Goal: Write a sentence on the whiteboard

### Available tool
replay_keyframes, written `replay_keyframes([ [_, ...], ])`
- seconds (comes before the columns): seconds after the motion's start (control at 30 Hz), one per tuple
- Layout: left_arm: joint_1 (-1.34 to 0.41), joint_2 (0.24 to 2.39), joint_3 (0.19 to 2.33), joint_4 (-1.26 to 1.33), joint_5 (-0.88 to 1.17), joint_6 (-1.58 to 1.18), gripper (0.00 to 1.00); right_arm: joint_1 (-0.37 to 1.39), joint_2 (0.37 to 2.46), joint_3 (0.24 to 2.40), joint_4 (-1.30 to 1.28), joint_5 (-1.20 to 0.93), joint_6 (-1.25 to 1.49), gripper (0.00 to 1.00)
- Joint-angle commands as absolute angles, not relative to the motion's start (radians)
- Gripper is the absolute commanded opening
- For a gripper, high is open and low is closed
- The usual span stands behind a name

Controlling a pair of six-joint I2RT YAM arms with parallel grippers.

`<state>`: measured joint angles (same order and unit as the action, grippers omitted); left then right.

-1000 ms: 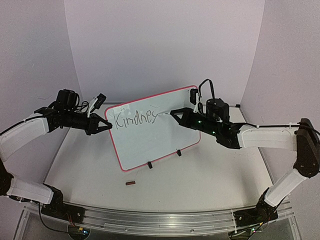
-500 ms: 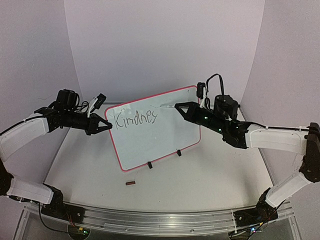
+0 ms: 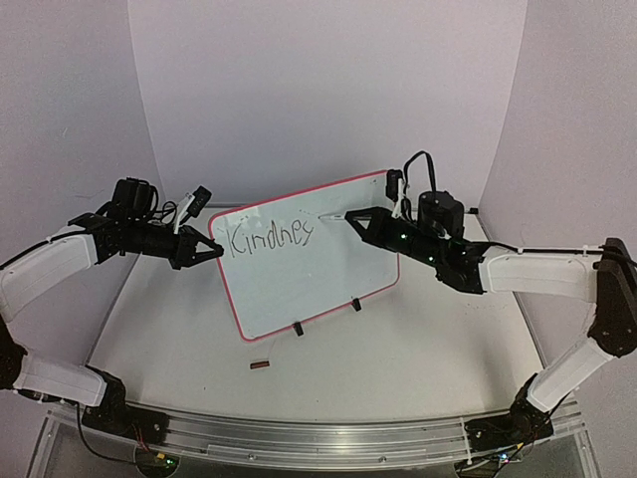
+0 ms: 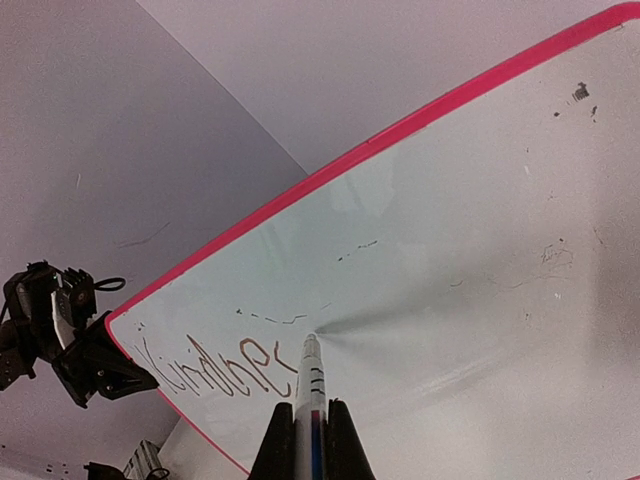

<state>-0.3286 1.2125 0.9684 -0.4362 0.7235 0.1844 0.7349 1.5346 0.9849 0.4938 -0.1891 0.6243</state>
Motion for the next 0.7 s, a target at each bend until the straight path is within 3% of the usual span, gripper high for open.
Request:
replay_keyframes([
  [0.0, -0.344, 1.237, 0.977, -0.469, 0.651, 0.235, 0.0, 0.731, 1.559, 1.043, 0.52, -0.22, 0.615, 0.0],
  [0.67, -0.345, 1.238, 0.975, -0.469, 0.65, 0.235, 0.0, 0.73, 1.508, 0.957, 0.487, -0.164, 0.618, 0.0],
])
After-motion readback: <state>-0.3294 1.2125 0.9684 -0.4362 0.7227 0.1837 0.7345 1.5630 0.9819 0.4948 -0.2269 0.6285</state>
